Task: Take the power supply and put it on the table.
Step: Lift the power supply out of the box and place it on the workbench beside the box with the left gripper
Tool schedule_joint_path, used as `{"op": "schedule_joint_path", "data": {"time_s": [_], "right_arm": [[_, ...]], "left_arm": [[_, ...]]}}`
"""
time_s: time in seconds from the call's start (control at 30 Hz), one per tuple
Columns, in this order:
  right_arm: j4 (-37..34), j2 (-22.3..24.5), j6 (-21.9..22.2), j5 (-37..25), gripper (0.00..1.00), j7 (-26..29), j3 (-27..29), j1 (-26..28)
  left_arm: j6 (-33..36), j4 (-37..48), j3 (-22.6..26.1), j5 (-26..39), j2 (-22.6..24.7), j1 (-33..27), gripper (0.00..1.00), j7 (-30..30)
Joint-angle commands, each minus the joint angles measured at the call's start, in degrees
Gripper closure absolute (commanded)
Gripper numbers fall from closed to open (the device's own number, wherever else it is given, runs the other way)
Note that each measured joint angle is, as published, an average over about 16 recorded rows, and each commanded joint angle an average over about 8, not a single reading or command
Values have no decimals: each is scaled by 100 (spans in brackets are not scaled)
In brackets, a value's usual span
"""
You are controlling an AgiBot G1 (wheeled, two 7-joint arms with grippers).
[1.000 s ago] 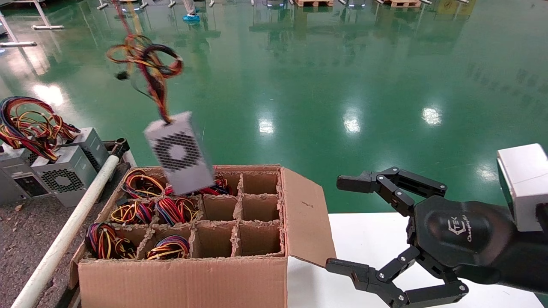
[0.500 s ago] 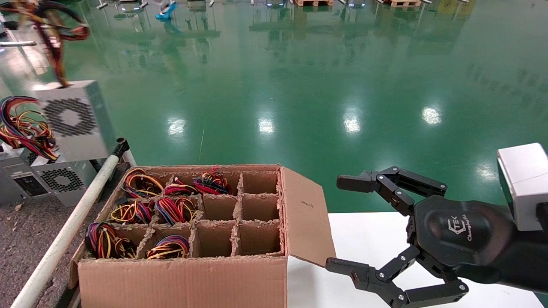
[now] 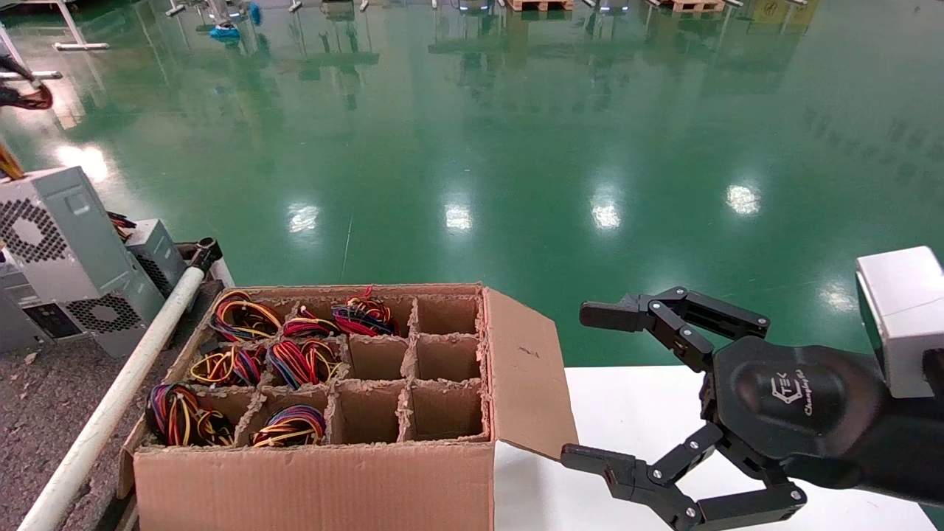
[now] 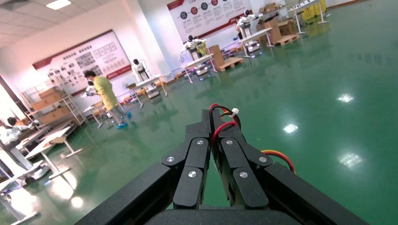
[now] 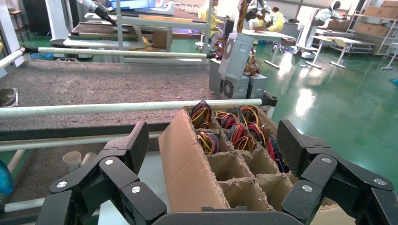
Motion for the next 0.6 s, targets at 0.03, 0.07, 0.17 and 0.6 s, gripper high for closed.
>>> {"op": "schedule_joint_path", "data": {"time_s": [0.03, 0.07, 0.17, 0.6], "right_arm": [[0, 0, 0, 0, 0, 0, 0, 0], [0, 0, 0, 0, 0, 0, 0, 0], [0, 0, 0, 0, 0, 0, 0, 0], [0, 0, 0, 0, 0, 0, 0, 0]], "left_arm": [[73, 32, 34, 50, -80, -48, 100, -30], [121, 40, 49, 72, -112, -68, 100, -44], [265, 53, 90, 129, -190, -123, 100, -77], [882, 27, 239, 342, -448, -412, 100, -192]]}}
